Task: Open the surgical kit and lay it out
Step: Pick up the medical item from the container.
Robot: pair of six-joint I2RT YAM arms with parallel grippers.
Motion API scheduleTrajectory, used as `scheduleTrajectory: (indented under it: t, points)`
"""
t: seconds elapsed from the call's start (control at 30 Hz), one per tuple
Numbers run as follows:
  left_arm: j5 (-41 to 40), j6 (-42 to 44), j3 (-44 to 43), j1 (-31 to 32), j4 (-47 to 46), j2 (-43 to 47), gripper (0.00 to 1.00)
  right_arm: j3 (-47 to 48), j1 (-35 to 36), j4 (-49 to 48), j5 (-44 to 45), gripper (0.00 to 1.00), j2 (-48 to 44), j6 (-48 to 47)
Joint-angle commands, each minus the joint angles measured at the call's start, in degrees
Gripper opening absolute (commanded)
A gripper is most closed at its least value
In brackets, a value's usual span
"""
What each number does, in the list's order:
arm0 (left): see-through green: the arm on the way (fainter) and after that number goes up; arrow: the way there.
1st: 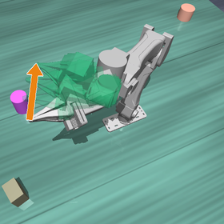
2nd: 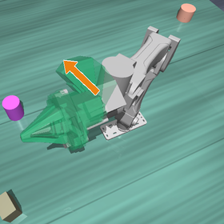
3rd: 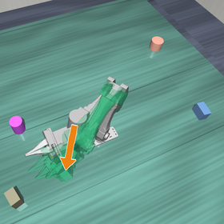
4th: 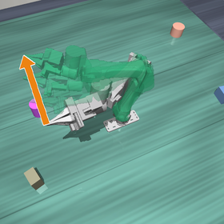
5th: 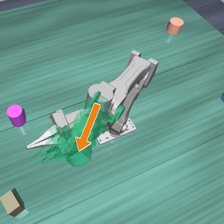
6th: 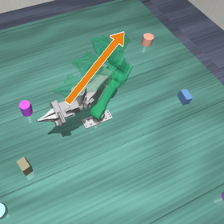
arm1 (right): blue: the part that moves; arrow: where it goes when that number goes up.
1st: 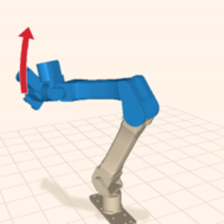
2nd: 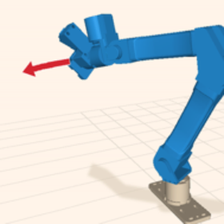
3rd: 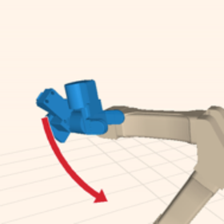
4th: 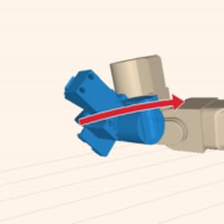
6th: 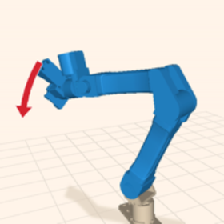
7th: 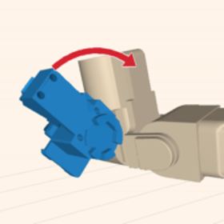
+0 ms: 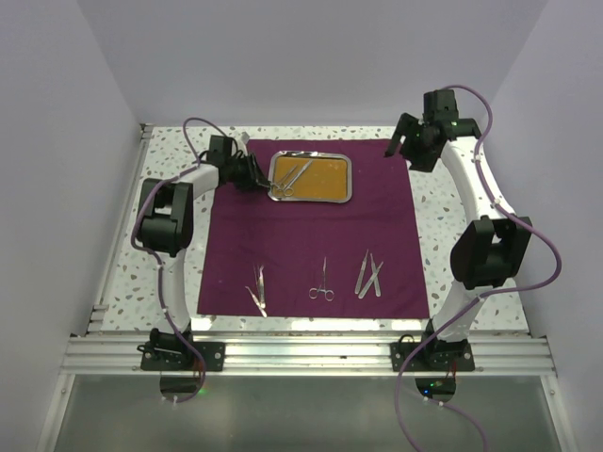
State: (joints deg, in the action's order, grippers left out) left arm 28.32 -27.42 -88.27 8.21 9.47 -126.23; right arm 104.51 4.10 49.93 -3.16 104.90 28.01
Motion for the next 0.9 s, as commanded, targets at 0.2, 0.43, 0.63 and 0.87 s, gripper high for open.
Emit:
scheduleTrajectory:
  t: [0.2,0.43,0.63,0.87]
  points:
    - [2.71,-0.35,-0.76,-0.65,-3.41,-2.26,0.27,1.14,-0.06,1.57,1.14,0.79,-1.63,-1.73]
    - [3.76,-2.28,-2.34,-0.91,-4.82,-3.67,0.10,1.49,-0.14,1.83,0.96,0.79,-1.02,-2.08]
    - [3.33,-2.38,-3.40,-1.26,-4.11,-3.14,0.00,2.10,-0.06,2.10,0.61,0.79,-0.58,-2.26]
    - [1.31,-1.32,-5.07,-1.79,-1.66,-1.21,0.00,2.10,-0.14,2.01,0.00,0.79,-0.40,-2.26]
